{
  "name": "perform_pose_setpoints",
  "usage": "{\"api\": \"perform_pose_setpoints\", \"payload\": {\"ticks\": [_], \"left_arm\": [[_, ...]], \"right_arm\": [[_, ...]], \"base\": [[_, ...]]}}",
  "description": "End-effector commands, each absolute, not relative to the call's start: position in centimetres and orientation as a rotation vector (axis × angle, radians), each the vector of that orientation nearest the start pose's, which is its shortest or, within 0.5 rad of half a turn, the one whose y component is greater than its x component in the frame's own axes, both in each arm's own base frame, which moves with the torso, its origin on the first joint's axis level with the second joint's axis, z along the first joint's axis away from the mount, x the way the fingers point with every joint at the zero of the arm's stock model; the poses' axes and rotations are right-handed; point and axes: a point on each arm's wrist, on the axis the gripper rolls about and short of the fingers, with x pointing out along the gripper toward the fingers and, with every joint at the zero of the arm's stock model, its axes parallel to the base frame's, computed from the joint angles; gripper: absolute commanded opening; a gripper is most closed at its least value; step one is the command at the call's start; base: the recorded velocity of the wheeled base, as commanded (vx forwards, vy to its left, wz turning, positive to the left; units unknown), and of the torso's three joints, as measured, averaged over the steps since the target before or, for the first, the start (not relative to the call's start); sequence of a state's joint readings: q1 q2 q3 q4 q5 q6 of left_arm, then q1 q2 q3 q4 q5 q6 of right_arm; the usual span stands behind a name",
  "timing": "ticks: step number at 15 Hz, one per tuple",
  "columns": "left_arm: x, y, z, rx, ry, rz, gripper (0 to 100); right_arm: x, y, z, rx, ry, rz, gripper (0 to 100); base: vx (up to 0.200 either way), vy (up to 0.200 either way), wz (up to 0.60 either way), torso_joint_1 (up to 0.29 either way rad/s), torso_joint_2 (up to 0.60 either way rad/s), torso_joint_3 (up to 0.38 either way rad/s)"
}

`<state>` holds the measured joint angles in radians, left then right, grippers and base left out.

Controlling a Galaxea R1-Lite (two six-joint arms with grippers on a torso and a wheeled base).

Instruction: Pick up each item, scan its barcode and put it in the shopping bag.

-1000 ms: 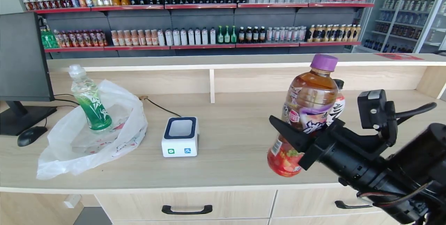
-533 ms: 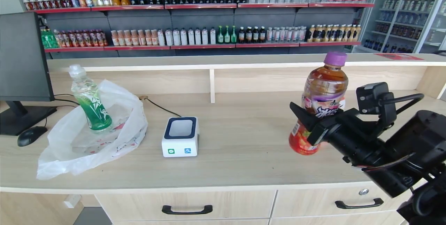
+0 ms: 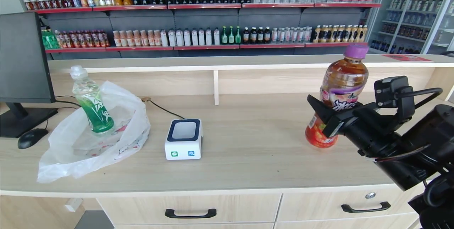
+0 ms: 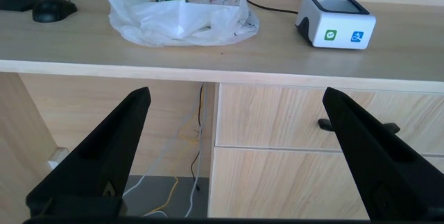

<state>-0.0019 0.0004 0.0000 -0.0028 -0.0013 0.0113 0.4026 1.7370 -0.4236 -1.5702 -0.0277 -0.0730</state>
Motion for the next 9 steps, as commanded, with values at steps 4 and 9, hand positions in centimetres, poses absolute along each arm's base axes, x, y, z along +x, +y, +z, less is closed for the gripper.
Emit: {"api": "perform_pose_setpoints", "payload": {"ticks": [4,9], "left_arm": [[-2.3,0.0,7.6,0.021,-0.003,-0.006,100],[-2.3,0.0,7.5,0.021,0.001,-0.006,100]], "right_arm": [[24.5,9.9,17.5,-0.014,-0.277,0.347,0],[24.3,8.6,17.9,-0.018,-0.286,0.301,0]], "base": [[-0.100,0.000,0.00,0.004,0.00,0.001],[-0.040,0.040,0.00,-0.003,0.00,0.003]]}}
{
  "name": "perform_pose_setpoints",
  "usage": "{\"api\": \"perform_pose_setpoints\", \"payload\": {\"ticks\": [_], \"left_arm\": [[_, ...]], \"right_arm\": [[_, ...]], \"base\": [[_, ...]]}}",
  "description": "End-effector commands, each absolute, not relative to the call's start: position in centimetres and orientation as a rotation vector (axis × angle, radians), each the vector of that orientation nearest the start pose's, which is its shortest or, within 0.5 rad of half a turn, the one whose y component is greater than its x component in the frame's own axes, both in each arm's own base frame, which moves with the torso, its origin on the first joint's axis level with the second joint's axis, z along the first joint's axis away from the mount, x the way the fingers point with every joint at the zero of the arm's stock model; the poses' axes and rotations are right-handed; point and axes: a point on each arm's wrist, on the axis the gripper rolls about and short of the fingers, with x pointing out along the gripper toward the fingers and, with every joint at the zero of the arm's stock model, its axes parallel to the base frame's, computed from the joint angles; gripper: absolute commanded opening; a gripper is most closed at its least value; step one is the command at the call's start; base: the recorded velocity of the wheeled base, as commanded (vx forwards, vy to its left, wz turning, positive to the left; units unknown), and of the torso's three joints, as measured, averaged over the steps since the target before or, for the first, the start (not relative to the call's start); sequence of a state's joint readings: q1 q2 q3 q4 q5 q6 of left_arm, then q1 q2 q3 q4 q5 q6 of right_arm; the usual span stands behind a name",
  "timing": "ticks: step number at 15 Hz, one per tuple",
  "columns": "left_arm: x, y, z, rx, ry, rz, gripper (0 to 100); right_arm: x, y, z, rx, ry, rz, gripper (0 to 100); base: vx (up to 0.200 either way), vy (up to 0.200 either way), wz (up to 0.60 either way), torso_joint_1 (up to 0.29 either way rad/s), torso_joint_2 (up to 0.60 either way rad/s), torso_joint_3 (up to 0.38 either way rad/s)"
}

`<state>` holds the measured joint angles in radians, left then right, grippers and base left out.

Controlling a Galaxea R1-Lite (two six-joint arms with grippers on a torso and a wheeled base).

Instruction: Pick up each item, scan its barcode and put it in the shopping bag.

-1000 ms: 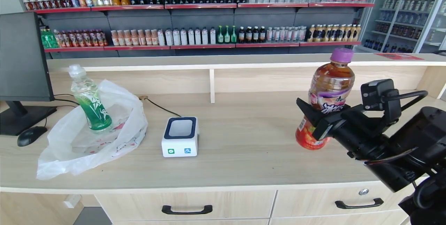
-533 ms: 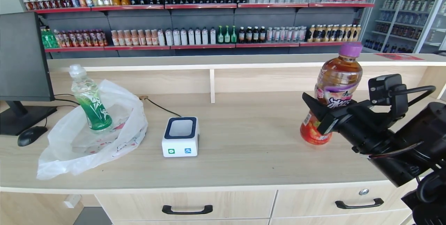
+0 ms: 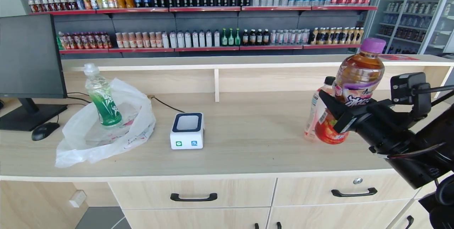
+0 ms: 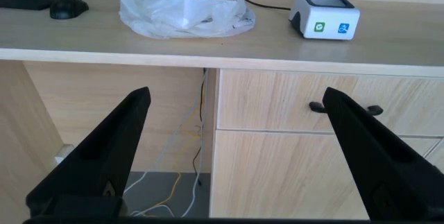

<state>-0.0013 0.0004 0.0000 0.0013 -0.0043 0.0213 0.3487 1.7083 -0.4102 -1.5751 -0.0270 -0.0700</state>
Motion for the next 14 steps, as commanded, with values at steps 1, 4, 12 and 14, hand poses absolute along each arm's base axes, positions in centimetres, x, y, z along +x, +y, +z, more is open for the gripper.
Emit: {"api": "perform_pose_setpoints", "payload": {"ticks": [1,4,12,14], "left_arm": [[-2.3,0.0,7.5,0.020,0.001,-0.005,100],[-2.3,0.0,7.5,0.018,0.001,-0.005,100],[-2.3,0.0,7.5,0.015,0.002,-0.003,100],[-2.3,0.0,7.5,0.015,0.001,-0.005,100]], "right_arm": [[24.1,8.4,18.1,-0.017,-0.297,0.297,0],[23.6,8.2,18.6,-0.014,-0.312,0.295,0],[23.2,7.6,18.8,-0.016,-0.318,0.278,0],[23.3,7.1,18.7,-0.019,-0.316,0.257,0]], "base": [[0.000,0.200,0.00,0.012,0.00,0.007],[0.000,0.200,0.00,0.012,0.00,-0.001],[0.000,0.200,0.00,0.003,0.01,0.002],[0.000,0.200,0.00,0.002,0.00,0.002]]}}
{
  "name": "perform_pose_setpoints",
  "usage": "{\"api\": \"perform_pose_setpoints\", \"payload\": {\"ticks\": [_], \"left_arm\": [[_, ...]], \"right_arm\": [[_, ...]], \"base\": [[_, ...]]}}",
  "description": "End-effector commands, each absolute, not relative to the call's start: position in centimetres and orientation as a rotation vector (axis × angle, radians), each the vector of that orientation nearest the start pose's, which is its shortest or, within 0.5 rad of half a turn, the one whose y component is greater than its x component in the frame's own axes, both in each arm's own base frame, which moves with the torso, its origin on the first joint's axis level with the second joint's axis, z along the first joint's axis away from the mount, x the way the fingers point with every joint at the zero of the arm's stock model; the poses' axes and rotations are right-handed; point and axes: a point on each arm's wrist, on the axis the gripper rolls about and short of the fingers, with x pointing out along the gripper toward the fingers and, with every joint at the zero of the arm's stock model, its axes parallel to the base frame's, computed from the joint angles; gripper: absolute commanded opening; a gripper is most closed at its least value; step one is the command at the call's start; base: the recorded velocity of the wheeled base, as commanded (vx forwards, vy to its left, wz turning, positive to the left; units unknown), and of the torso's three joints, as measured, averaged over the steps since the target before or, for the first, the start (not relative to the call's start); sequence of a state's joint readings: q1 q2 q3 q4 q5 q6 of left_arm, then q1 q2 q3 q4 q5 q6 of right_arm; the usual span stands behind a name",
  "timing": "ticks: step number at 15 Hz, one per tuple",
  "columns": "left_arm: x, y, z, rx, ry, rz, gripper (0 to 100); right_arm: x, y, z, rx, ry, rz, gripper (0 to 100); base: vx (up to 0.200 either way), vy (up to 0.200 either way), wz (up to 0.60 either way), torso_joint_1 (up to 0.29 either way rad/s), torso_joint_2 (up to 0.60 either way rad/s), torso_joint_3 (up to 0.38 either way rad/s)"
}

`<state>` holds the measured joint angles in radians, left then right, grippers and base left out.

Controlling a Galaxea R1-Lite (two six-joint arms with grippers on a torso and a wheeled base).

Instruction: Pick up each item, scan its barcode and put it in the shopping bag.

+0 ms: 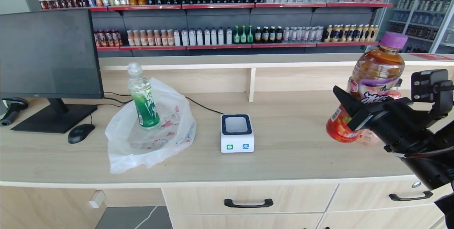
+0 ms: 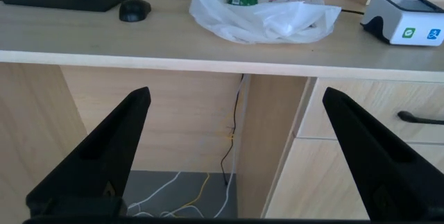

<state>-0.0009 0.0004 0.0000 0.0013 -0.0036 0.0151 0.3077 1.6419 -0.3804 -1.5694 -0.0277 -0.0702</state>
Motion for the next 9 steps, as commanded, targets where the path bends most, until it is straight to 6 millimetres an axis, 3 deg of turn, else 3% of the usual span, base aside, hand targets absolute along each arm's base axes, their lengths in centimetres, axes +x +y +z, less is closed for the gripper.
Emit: {"api": "perform_pose_setpoints", "payload": {"ticks": [1,9], "left_arm": [[-2.28,0.00,7.53,0.015,0.001,-0.005,100],[-2.28,-0.01,7.53,0.017,0.001,-0.006,100]], "right_arm": [[23.32,7.01,18.72,-0.020,-0.316,0.254,0],[23.39,6.99,18.75,-0.012,-0.316,0.253,0]], "base": [[0.000,0.200,0.00,0.007,0.00,0.002],[0.000,0.200,0.00,0.002,0.00,0.002]]}}
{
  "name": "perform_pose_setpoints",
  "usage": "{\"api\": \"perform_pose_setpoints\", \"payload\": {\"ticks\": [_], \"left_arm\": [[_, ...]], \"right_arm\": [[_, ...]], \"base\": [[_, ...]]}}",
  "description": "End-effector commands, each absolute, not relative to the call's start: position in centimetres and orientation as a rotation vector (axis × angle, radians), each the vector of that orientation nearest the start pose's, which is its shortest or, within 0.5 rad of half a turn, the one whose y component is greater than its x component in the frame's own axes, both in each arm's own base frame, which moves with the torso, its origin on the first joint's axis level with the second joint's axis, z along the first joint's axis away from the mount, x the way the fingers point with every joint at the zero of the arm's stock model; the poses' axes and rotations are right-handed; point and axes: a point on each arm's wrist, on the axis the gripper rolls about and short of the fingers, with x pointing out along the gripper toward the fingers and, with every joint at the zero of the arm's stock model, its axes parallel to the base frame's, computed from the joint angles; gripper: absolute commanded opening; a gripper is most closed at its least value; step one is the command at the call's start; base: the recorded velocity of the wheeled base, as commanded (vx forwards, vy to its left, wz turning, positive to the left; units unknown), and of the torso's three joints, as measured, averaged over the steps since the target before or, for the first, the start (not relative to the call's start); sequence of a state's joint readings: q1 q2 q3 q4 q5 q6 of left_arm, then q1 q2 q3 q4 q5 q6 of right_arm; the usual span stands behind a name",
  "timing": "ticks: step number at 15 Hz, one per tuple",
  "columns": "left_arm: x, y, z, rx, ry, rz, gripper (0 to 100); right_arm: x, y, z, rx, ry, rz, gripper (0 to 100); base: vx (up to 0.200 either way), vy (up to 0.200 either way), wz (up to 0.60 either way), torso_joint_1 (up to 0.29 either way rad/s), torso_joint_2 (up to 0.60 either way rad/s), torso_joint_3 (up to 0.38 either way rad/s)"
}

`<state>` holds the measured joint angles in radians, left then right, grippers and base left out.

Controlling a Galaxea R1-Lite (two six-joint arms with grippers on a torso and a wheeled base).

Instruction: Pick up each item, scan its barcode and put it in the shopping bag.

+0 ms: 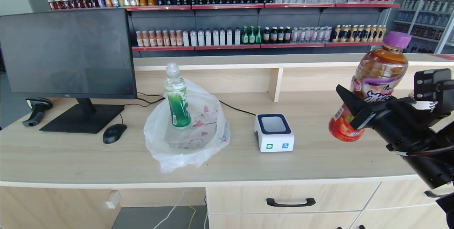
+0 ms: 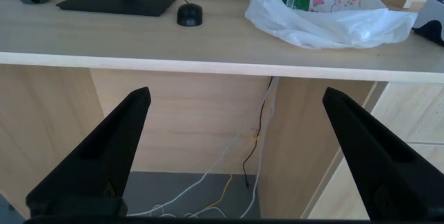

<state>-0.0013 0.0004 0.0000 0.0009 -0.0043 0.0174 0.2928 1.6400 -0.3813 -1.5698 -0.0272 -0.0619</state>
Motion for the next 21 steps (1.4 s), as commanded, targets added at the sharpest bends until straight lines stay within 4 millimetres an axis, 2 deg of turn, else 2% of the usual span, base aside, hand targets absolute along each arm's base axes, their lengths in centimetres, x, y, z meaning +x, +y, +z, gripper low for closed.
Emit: {"api": "perform_pose_setpoints", "payload": {"ticks": [1,5,9,15,21], "left_arm": [[-2.3,0.0,7.5,0.021,0.000,-0.006,100],[-2.3,0.0,7.5,0.026,0.001,-0.006,100],[-2.3,0.0,7.5,0.021,0.001,-0.006,100],[-2.3,0.0,7.5,0.018,0.001,-0.006,100],[-2.3,0.0,7.5,0.020,0.001,-0.006,100]], "right_arm": [[23.2,7.0,18.8,-0.010,-0.319,0.255,0],[22.4,7.0,18.8,-0.010,-0.317,0.264,0],[22.1,6.7,18.8,-0.034,-0.318,0.256,0],[22.2,6.9,18.4,-0.035,-0.300,0.263,0],[25.3,7.9,17.7,-0.077,-0.289,0.272,0]], "base": [[0.000,0.000,0.00,0.000,0.00,0.000],[0.000,0.000,0.00,0.000,0.00,0.000],[0.200,0.000,0.00,-0.007,0.00,0.009],[0.000,0.000,0.00,0.000,0.00,0.000],[0.000,0.000,0.00,0.000,0.00,0.000]]}}
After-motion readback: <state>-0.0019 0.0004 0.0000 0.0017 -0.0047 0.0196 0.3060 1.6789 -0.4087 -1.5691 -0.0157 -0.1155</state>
